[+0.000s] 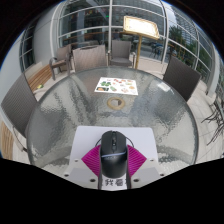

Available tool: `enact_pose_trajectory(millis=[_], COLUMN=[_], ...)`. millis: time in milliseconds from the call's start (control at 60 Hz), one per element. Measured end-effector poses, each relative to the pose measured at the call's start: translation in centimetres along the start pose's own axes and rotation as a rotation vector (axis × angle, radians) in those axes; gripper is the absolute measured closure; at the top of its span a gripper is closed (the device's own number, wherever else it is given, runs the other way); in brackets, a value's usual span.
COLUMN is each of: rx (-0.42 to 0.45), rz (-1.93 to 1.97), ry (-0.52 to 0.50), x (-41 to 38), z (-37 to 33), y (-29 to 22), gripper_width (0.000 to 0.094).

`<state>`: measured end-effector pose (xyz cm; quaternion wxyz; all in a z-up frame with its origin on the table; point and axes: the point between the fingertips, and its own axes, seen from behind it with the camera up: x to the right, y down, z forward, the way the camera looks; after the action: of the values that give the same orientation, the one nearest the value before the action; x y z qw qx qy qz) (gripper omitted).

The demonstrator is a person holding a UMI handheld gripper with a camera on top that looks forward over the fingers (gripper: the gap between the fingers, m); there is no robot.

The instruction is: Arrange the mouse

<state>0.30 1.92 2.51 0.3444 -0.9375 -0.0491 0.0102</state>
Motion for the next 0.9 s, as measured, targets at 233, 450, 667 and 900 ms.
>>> enact_pose_trajectory(millis=[233,450,667,900], rx=[-0.033,-0.046,-0.004,0.102], rz=[0.034,0.038,0.049,0.072], ry=[0.014,-0.017,0.003,0.011], x=[0.7,0.6,2.0,3.4], z=[2.6,2.7,-2.9,-14.5], y=[3.9,3.8,1.9,0.6], gripper_width=[0.0608,0.0435,0.0076,0.0077])
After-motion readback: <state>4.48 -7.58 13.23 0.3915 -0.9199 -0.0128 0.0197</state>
